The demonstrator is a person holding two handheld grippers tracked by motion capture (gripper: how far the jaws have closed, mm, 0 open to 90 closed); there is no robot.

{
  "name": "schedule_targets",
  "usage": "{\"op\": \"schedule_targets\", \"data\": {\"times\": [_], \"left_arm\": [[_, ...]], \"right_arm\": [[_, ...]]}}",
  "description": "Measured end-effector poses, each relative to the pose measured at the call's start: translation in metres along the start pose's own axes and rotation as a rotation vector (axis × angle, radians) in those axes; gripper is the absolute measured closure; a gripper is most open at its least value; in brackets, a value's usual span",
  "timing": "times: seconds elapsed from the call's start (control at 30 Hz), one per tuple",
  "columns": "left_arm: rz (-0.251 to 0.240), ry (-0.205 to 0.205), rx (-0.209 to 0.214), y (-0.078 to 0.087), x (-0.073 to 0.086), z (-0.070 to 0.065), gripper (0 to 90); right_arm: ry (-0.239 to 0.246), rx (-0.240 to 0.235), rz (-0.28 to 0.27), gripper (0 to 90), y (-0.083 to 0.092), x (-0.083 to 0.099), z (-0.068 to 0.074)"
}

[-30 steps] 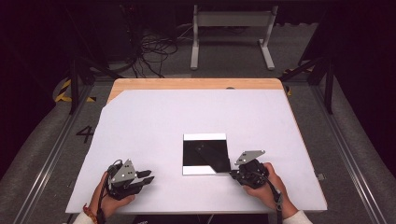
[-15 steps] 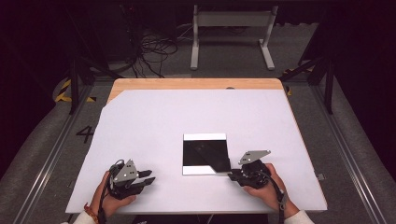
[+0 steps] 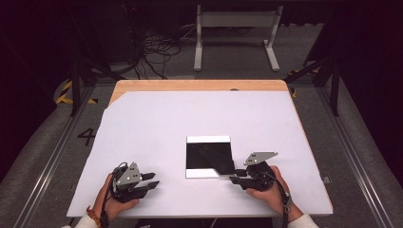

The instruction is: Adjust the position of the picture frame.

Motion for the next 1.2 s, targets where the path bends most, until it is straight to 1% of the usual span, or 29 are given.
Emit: {"op": "schedule_targets", "data": {"times": [0.07,0.13,0.17,0.23,0.33,0.4,0.43,0.5,0.57,0.63,0.83,0.9,0.97,1.03,1.1,1.13,1.2], "left_arm": [[0.001,-0.005,-0.001,0.000,0.000,0.000,65.0],[0.002,-0.004,-0.002,0.000,0.000,-0.001,64.8],[-0.001,-0.004,-0.002,0.001,0.000,-0.002,64.5],[-0.003,-0.003,-0.003,0.002,0.000,-0.001,64.4],[0.002,-0.003,-0.005,0.001,0.000,-0.001,63.9],[0.004,-0.007,-0.004,0.001,0.000,-0.001,63.4],[0.003,-0.007,-0.005,0.001,0.000,-0.001,63.3],[0.002,-0.005,-0.006,0.001,0.000,-0.001,63.2],[0.004,-0.003,-0.009,0.001,0.000,0.000,62.6],[0.003,-0.003,-0.010,0.000,0.000,-0.001,62.2],[0.008,-0.005,-0.012,0.000,0.000,-0.001,61.3],[0.010,-0.005,-0.011,0.000,0.000,-0.001,61.0],[0.011,-0.005,-0.012,0.000,0.000,-0.001,60.2],[0.013,-0.005,-0.016,-0.001,0.001,-0.001,59.2],[0.020,-0.002,-0.020,-0.002,0.001,0.000,57.5],[0.022,-0.003,-0.020,-0.002,0.002,0.000,56.8],[0.021,-0.002,-0.023,-0.002,0.001,0.000,56.3]], "right_arm": [[0.004,-0.001,-0.017,62.3,0.001,-0.003,0.000],[0.004,-0.001,-0.019,62.0,0.002,-0.003,0.001],[0.002,-0.008,-0.027,60.4,0.002,-0.004,0.002],[0.000,-0.014,-0.029,60.3,0.001,-0.004,0.002],[-0.015,-0.030,-0.037,58.5,-0.001,-0.004,0.003],[-0.015,-0.035,-0.037,58.3,-0.002,-0.004,0.003],[-0.025,-0.055,-0.056,56.6,-0.002,-0.006,0.004],[-0.029,-0.059,-0.061,55.2,-0.002,-0.006,0.004],[-0.039,-0.075,-0.079,53.2,-0.003,-0.009,0.004],[-0.047,-0.075,-0.084,51.4,-0.003,-0.009,0.003],[-0.103,-0.107,-0.120,51.3,-0.003,-0.012,0.000],[-0.105,-0.109,-0.125,52.0,-0.003,-0.012,-0.001],[-0.138,-0.136,-0.145,52.8,-0.002,-0.014,-0.002],[-0.158,-0.148,-0.152,52.9,-0.002,-0.014,-0.002],[-0.181,-0.149,-0.156,55.9,-0.003,-0.014,-0.004],[-0.196,-0.157,-0.163,58.5,-0.003,-0.014,-0.005],[-0.205,-0.159,-0.163,59.8,-0.004,-0.015,-0.006]]}}
Point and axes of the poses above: each handheld gripper's, and its own axes: y roughly backward along the jaws, x roughly out of its underside, z roughly to its left, the point moved 10 cm from there along -y, roughly forward along the jaws, and after that the axes turned 5 degrees about -x, right-handed, at the moved point
